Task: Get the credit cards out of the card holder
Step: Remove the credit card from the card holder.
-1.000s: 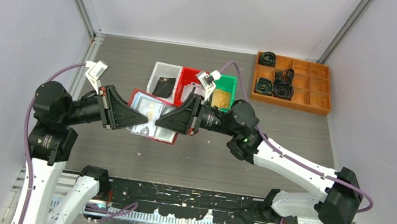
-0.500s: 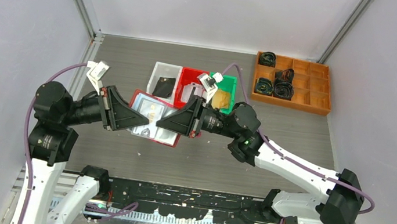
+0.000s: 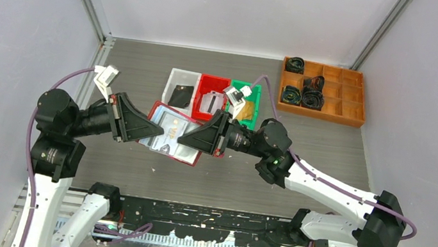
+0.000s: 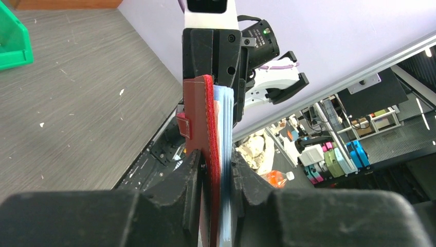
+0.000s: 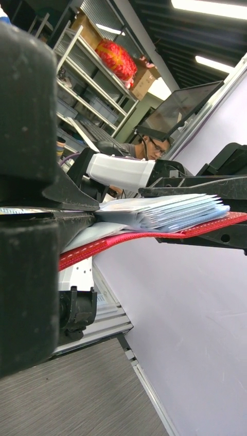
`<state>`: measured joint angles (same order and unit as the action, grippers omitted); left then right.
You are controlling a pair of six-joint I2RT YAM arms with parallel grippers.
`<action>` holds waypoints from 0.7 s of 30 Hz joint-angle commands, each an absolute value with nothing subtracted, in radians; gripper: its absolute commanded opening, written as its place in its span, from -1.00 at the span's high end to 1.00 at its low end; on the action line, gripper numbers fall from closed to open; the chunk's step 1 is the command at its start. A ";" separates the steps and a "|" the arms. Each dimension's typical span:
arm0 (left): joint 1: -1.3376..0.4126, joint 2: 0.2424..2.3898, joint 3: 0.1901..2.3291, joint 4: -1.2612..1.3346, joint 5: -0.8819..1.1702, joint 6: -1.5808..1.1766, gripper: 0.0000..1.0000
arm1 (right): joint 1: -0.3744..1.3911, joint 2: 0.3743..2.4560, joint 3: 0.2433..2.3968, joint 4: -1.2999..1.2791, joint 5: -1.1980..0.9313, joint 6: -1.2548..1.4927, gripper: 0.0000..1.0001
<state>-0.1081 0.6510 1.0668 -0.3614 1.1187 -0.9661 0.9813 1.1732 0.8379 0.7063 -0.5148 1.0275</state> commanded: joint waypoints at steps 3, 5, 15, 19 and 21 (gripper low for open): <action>-0.107 0.643 1.121 -0.254 1.129 -0.996 0.76 | 0.975 1.157 0.837 0.735 -0.504 1.018 0.99; -0.107 0.644 1.123 -0.254 1.128 -0.997 0.77 | 0.976 1.150 0.822 0.744 -0.492 1.020 0.99; -0.107 0.652 1.134 -0.245 1.117 -1.016 0.78 | 0.976 1.132 0.740 0.853 -0.449 1.054 0.99; -0.106 0.651 1.135 -0.245 1.116 -1.016 0.79 | 0.976 1.132 0.732 0.861 -0.446 1.055 0.99; -0.107 0.651 1.139 -0.244 1.114 -1.016 0.80 | 0.976 1.131 0.729 0.859 -0.446 1.052 0.99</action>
<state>-0.1112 0.6659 1.0676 -0.3546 1.1183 -0.9882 0.9855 1.1580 0.7502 0.8406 -0.4484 1.0584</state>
